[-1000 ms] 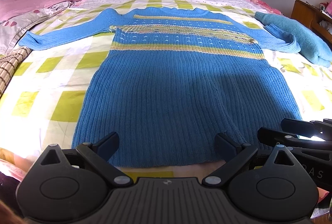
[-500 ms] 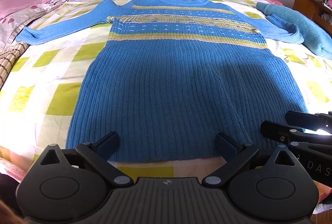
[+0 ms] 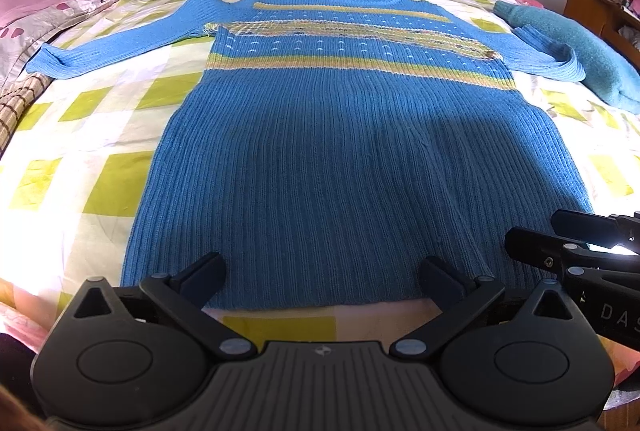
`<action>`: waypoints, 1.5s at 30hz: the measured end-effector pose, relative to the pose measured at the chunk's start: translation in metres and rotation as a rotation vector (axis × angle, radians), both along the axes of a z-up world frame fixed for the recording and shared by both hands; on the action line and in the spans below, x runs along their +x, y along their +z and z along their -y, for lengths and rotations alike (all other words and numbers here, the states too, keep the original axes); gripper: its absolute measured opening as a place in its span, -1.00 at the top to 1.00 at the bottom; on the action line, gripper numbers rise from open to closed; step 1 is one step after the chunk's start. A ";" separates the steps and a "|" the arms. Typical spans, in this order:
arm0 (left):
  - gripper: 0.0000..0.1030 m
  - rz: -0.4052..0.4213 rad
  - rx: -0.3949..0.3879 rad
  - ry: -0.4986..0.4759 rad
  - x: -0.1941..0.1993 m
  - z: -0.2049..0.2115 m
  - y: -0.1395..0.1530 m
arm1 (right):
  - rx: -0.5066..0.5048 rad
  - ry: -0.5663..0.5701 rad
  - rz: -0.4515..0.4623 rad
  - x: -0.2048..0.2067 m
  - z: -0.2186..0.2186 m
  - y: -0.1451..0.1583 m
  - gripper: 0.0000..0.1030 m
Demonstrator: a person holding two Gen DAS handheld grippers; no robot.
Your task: Fold small clothes
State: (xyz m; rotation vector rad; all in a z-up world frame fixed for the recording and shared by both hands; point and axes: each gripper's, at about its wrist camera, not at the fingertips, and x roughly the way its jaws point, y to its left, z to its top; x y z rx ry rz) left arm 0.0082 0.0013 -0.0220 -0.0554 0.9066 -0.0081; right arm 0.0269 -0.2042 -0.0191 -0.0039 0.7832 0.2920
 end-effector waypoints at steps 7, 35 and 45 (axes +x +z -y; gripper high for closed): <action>-1.00 0.015 -0.014 -0.001 -0.003 -0.003 0.004 | 0.010 -0.004 0.000 0.001 0.002 0.001 0.07; -1.00 0.141 0.001 -0.009 -0.015 0.002 0.020 | 0.035 -0.013 0.019 0.000 0.008 0.003 0.07; -1.00 0.143 0.013 0.003 -0.013 0.000 0.019 | 0.048 -0.005 0.023 -0.002 0.008 0.004 0.07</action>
